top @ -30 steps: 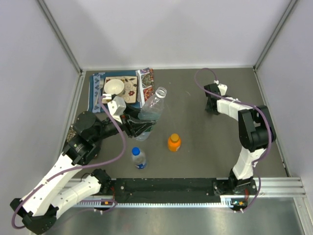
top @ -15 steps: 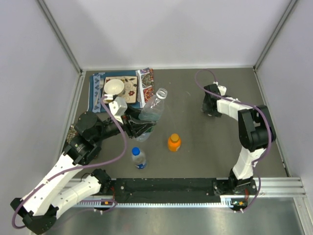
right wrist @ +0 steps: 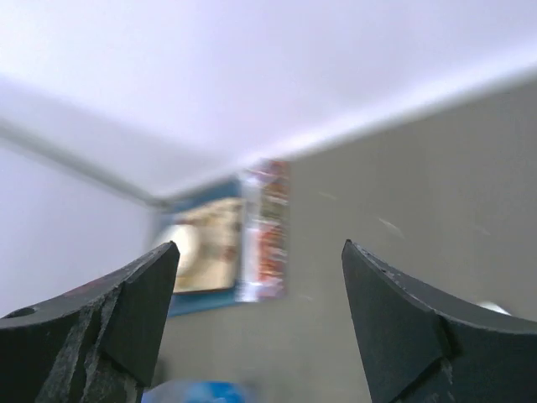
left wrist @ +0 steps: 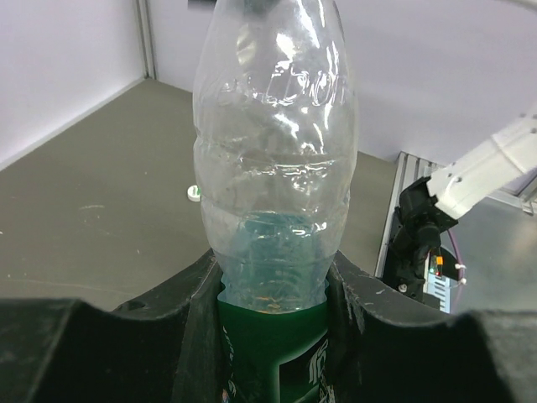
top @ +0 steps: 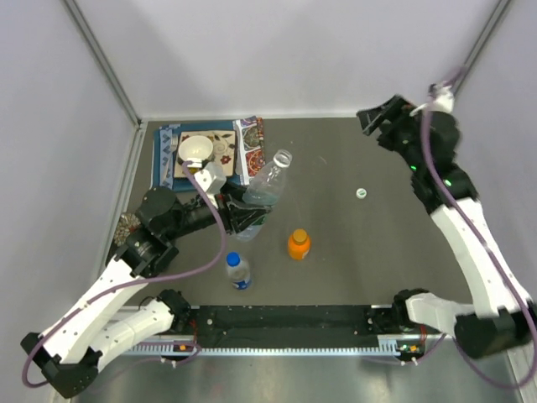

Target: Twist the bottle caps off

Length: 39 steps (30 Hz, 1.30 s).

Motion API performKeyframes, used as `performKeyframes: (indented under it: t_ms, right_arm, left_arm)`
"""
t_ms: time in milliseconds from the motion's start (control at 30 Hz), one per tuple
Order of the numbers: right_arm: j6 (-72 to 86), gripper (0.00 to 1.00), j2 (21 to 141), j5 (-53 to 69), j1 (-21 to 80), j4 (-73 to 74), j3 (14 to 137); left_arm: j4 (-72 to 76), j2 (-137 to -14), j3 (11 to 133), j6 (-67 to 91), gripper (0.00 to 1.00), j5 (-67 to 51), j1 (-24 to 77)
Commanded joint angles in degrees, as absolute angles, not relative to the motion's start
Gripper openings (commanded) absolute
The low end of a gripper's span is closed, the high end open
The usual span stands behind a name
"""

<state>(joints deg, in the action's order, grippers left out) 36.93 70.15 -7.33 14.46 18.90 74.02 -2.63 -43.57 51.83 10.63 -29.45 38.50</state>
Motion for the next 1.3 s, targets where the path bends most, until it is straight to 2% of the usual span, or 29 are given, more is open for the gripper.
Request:
performKeyframes:
  t_ms: [0, 67, 233, 767, 867, 967, 1167, 1200, 1267]
  right_arm:
    - [39.2, 0.8, 60.0, 20.3, 15.2, 4.4, 71.5]
    - [39.7, 0.83, 57.3, 27.8, 17.5, 3.4, 72.0]
    - [34.8, 0.99, 53.9, 28.7, 24.6, 8.1, 74.4]
    - [30.2, 0.98, 60.5, 27.6, 32.6, 9.7, 76.8]
    - [30.1, 0.92, 61.4, 27.1, 33.2, 9.2, 77.1]
    - [30.6, 0.83, 62.1, 27.4, 33.5, 8.7, 77.0]
    - [30.7, 0.58, 62.9, 27.7, 33.8, 8.4, 76.7]
    - [30.7, 0.49, 62.9, 27.7, 33.8, 8.2, 76.6]
    - [30.8, 0.42, 62.9, 27.6, 33.8, 8.0, 76.6]
  left_arm:
    - [-0.5, -46.1, 52.6, 10.1, 0.25, -29.2, 38.3]
    - [-0.4, -47.8, 53.3, 10.2, 0.25, -29.6, 38.3]
    - [1.8, -52.5, 55.5, 10.9, 0.25, -31.7, 38.3]
    - [3.4, -57.6, 58.1, 13.2, 0.25, -32.2, 40.2]
    - [3.4, -58.0, 58.4, 13.2, 0.25, -32.7, 40.3]
    - [3.4, -58.4, 58.6, 13.1, 0.26, -33.0, 40.5]
    - [3.4, -58.7, 58.8, 12.6, 0.26, -33.1, 40.6]
    - [3.4, -58.8, 58.8, 12.5, 0.27, -33.1, 40.6]
    - [3.4, -58.6, 58.8, 12.2, 0.28, -33.1, 40.6]
